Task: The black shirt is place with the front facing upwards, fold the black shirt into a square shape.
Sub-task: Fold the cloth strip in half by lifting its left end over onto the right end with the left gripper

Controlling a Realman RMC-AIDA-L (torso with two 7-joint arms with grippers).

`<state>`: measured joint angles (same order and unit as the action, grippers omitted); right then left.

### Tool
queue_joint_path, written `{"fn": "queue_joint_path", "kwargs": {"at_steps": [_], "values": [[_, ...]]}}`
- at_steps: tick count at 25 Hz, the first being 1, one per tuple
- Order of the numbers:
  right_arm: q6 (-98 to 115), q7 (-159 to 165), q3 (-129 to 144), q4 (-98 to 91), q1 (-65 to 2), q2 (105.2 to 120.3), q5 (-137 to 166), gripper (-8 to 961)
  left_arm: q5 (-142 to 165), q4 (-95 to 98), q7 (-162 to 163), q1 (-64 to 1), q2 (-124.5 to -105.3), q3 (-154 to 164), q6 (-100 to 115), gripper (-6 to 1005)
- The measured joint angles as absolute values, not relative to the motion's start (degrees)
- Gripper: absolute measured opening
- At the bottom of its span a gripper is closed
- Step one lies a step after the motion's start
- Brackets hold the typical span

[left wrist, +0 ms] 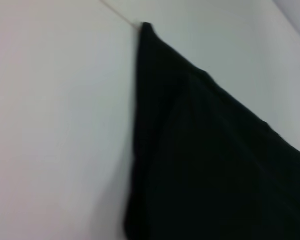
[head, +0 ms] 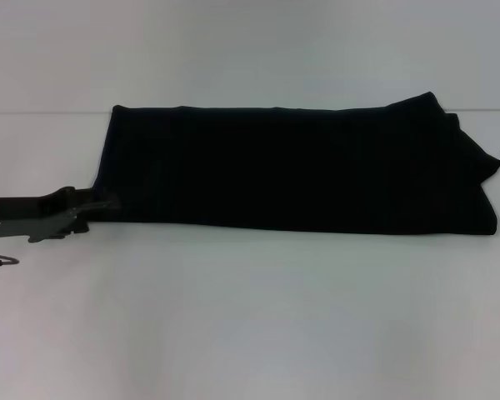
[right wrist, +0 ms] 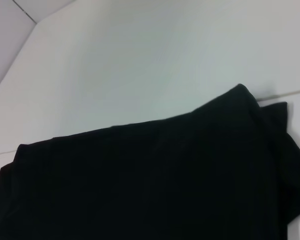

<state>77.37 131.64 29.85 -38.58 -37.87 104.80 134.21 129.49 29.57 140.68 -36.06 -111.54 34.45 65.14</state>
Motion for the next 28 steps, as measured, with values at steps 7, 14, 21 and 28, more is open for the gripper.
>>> {"fn": "queue_joint_path", "kwargs": {"at_steps": [7, 14, 21, 28], "values": [[77.08, 131.57, 29.82, -38.58, -38.62, 104.87, 134.15, 765, 132.97, 28.62, 143.46, -36.75, -111.58, 34.53, 61.39, 818], [76.72, 131.62, 29.54, -38.58, -38.98, 104.8, 134.11, 765, 133.25, 27.87, 143.67, -37.69, -111.64, 34.55, 60.93, 817], [76.67, 131.84, 29.44, -38.58, -39.13, 104.74, 134.11, 766, 133.52, 27.72, 143.71, -38.68, -111.81, 34.54, 60.93, 813], [76.63, 131.92, 28.92, -38.58, -38.99, 104.66, 134.12, 765, 133.53, 26.71, 143.74, -39.01, -111.59, 34.63, 60.45, 814]]}}
